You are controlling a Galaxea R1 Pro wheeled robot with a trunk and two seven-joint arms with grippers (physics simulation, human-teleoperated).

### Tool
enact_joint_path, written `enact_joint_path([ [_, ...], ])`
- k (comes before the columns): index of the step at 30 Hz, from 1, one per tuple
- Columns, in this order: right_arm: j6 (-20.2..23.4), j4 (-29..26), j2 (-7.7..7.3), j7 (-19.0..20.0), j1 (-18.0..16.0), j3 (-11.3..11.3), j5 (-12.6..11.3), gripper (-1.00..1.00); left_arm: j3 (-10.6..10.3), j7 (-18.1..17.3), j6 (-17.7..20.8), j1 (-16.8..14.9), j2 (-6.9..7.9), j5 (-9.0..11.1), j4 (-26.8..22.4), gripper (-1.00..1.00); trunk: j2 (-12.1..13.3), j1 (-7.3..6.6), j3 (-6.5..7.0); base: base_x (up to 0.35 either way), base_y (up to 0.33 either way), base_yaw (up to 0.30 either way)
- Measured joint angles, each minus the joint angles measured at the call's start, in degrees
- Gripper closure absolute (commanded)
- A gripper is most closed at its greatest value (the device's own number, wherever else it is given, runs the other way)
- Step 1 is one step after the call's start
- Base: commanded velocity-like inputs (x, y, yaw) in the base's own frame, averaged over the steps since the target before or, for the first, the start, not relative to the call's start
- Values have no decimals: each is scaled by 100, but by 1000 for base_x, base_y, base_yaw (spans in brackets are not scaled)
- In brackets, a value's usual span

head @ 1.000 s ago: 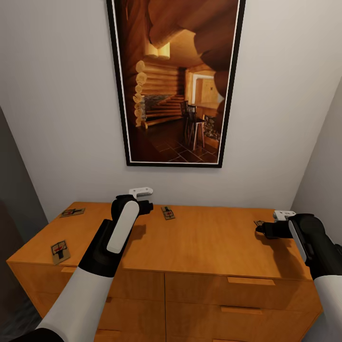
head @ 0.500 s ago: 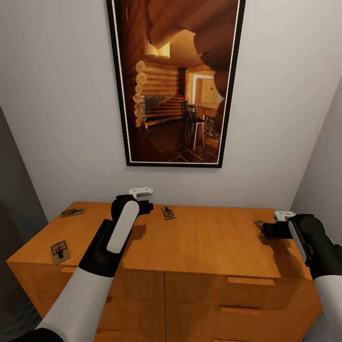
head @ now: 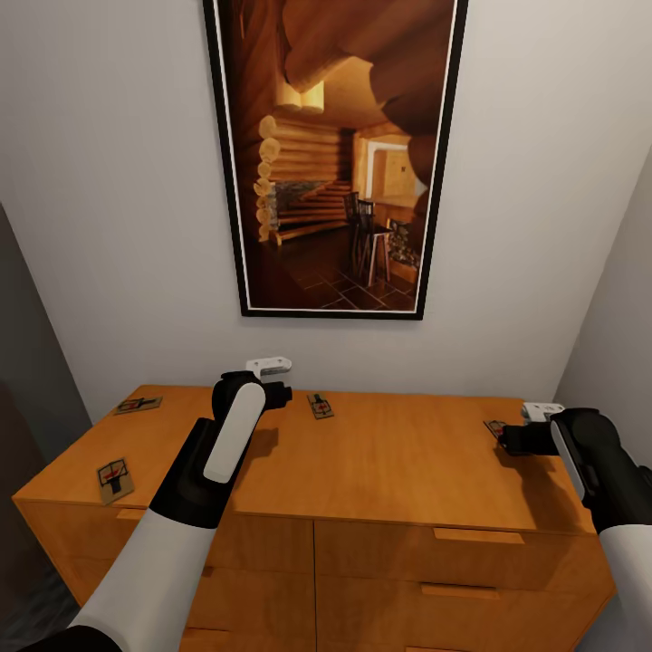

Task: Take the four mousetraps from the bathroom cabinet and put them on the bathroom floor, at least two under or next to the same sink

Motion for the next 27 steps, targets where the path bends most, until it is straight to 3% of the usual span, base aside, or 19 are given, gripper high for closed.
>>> enact_joint_path([
  [5,9,-48,-26,-1,5,-8,-23,100,0,0,0,-2,0,0,0,-100,1,0,-1,0,0,0],
  [6,4,-454,-67,-30,-250,-46,37,100,8,0,1,-2,0,0,-1,-100,2,1,-2,0,0,0],
  [7,9,-1312,-65,-31,-332,-47,-39,100,8,0,0,-2,0,-1,1,-100,-1,0,0,0,0,0],
  [27,8,-1342,-29,-41,-512,-60,-49,100,8,0,0,0,0,8,0,-100,1,0,-1,0,0,0],
])
